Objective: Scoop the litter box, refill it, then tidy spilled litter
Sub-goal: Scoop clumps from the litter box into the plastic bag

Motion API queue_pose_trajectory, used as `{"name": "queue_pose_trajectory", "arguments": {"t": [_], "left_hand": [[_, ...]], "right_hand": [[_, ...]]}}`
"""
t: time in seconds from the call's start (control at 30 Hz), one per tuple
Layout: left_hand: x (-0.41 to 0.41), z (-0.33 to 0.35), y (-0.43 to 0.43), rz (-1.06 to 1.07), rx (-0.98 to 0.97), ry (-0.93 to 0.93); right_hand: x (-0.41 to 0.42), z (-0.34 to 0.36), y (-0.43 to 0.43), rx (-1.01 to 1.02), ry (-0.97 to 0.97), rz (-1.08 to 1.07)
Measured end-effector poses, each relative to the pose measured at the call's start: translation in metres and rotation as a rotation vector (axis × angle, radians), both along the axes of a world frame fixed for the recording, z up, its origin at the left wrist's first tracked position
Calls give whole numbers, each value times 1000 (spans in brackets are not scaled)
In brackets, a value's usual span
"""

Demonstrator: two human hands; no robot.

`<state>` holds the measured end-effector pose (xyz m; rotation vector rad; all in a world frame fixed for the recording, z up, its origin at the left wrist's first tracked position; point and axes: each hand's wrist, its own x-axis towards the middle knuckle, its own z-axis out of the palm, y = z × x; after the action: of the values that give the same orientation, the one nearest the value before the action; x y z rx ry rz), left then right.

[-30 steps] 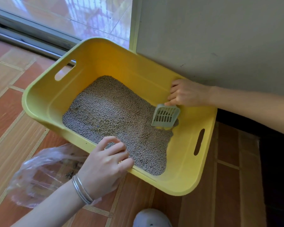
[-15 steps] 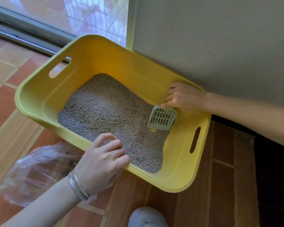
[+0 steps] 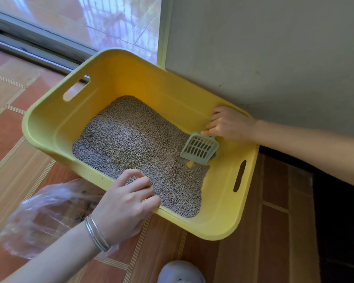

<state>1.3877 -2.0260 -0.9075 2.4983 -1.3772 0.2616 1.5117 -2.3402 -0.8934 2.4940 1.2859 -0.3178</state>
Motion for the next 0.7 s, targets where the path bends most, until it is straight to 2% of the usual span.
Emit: {"name": "queue_pose_trajectory", "arguments": {"t": [0.3, 0.5, 0.6, 0.7], "left_hand": [[0, -3, -1, 9, -20, -1], [-1, -2, -1, 11, -15, -15], [1, -2, -3, 2, -31, -14], [4, -1, -5, -28, -52, -44]], "right_hand": [[-12, 10, 0, -218, 6, -177], [-17, 28, 21, -402, 36, -186], [-46, 43, 41, -491, 111, -331], [-72, 47, 54, -465, 117, -583]]}}
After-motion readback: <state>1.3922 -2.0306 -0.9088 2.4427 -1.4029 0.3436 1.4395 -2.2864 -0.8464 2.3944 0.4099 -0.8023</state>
